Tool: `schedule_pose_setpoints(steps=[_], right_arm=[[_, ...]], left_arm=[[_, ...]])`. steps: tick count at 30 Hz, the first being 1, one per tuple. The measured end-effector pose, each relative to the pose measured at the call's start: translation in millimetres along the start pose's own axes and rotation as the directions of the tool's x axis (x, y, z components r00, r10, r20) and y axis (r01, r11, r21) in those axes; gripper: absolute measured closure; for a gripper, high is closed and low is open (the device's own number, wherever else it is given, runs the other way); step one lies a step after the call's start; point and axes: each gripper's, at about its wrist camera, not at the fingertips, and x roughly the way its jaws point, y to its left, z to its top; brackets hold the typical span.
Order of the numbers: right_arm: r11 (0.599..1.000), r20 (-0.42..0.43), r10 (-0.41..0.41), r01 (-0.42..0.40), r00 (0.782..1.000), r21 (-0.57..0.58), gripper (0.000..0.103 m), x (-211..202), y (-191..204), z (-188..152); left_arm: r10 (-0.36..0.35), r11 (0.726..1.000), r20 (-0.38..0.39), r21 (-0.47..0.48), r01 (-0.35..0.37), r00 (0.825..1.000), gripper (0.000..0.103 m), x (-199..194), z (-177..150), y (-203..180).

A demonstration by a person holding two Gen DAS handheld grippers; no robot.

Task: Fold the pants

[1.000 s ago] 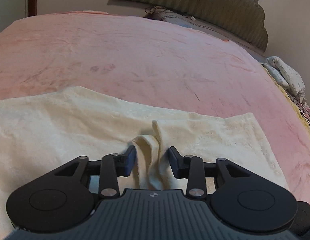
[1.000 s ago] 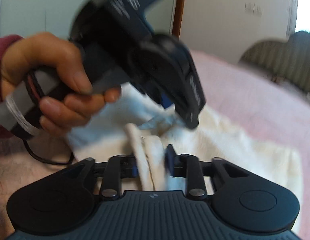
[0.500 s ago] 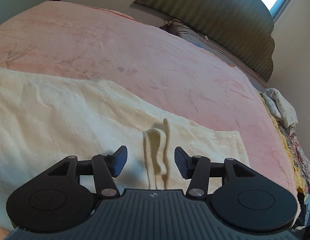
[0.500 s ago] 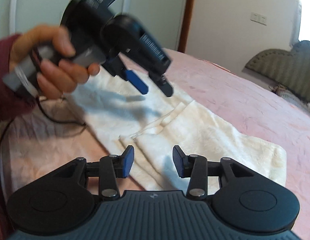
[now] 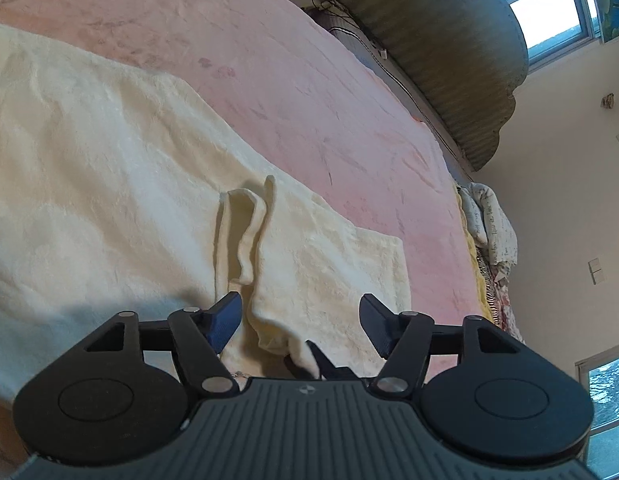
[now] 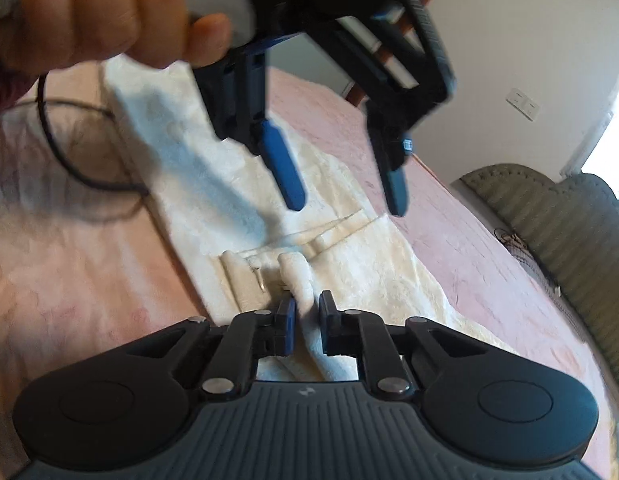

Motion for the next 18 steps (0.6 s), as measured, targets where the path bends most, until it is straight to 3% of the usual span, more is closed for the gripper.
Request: schedule_pose_setpoints(steps=[5,7,10,13,15,16,17,18], right_arm=[[0.962,0.070,0.057,-0.074,0.996,0.264,0.094,-17,-51,-2],[0.939,0.088,0.079,-0.103,0.993,0.327,0.094,-21,-63,-6],[0.922,0.099,0.097,-0.127,0.990,0.366,0.094,-25,-71,-9],[0.938,0.054,0.107,-0.119,0.993,0.326,0.093,-27,-66,-8],[0.951,0.039,0.121,-0.127,0.992,0.281,0.086,-27,-58,-7],[0.958,0.033,0.115,-0.120,0.993,0.259,0.071,-26,-53,-5],[0.966,0.021,0.106,-0.108,0.994,0.235,0.046,-21,-48,-4],[0.975,0.001,0.088,-0.086,0.996,0.206,0.032,-14,-43,-2]], left_arm=[[-0.131,0.980,-0.063,-0.158,0.119,0.989,0.031,24,1,13],[-0.148,0.966,-0.063,-0.224,0.131,0.987,0.027,36,1,18],[-0.176,0.932,-0.073,-0.333,0.142,0.982,0.025,52,0,32],[-0.202,0.913,-0.063,-0.372,0.165,0.977,0.025,54,0,39],[-0.214,0.908,-0.050,-0.378,0.180,0.975,0.025,52,1,39],[-0.216,0.911,-0.049,-0.370,0.183,0.975,0.024,53,1,38],[-0.211,0.914,-0.052,-0.364,0.178,0.976,0.024,53,1,36],[-0.206,0.918,-0.054,-0.357,0.174,0.977,0.024,53,1,35]])
